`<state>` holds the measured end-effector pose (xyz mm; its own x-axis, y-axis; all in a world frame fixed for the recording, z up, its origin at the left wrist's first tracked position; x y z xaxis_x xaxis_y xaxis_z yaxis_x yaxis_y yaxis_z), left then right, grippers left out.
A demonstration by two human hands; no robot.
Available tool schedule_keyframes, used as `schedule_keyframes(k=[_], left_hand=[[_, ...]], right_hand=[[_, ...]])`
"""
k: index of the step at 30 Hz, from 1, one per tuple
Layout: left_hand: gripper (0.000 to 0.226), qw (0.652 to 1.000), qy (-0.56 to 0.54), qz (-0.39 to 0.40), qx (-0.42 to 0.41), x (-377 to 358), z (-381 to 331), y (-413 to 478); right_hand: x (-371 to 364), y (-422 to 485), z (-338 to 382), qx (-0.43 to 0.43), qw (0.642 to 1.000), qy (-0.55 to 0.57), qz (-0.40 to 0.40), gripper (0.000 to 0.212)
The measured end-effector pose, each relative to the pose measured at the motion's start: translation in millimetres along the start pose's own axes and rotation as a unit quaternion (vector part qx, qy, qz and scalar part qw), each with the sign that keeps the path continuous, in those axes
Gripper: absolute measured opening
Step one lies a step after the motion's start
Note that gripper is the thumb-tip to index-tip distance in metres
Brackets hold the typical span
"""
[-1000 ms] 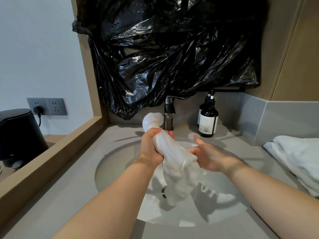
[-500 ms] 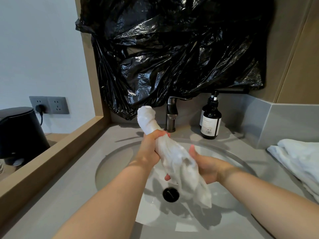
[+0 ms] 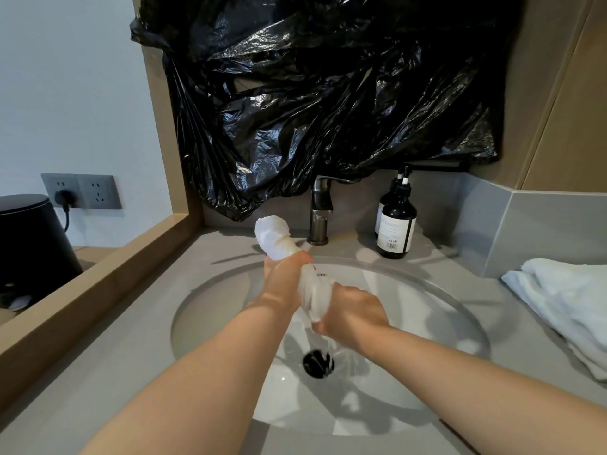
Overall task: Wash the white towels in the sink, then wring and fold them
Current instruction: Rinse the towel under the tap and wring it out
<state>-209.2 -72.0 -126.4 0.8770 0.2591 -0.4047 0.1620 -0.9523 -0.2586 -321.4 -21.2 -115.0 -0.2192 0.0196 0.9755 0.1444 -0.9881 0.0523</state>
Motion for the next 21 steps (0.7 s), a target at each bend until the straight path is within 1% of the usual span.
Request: schedule_keyframes(k=[2,5,9,11,13,17,21], left_hand=[[0.06,0.999,0.049,-0.02,-0.003,-1.4,-1.4,-0.9],[0.053,0.993,0.111,-0.051,0.001,-1.1,-1.8,-2.2],[0.054,0.984,0.167,-0.059,0.005,-1.7,2.0,-6.8],[0.053,0.978,0.198,-0.066,0.005,-1.3,1.9,-8.4],[0.051,0.976,0.205,-0.067,0.009,-1.6,0.1,-9.8],[0.051,0.973,0.219,-0.074,-0.003,-2.0,-5.2,-13.0],[0.055,0.964,0.249,-0.088,-0.017,-1.9,-2.9,-18.1]], right_hand=[[-2.8,2.9,-0.5,0.023,0.998,-0.052,-0.029,0.029],[-8.3,5.1,-2.4,0.071,0.991,-0.11,-0.037,0.029],[-13.7,5.5,-7.7,0.108,0.982,-0.152,-0.03,0.04],[-14.1,5.3,-8.9,0.134,0.975,-0.173,-0.044,0.037],[-12.8,5.1,-8.0,0.153,0.965,-0.204,-0.064,0.035],[-13.1,9.7,-7.5,0.144,0.961,-0.221,-0.085,0.033],[-21.2,13.9,-10.7,0.148,0.943,-0.288,-0.081,0.028]])
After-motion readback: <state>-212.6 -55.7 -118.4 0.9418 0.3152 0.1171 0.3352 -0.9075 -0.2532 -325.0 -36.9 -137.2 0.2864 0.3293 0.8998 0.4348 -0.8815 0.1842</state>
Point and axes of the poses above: each hand's wrist, its own y-axis towards the middle knuckle, its own x-axis out of the back of the hand, z = x × y, the point moved 3 cm from there along y, towards the middle knuckle, and after that the axes turned 4 degrees about x, right-handed, at the moved point
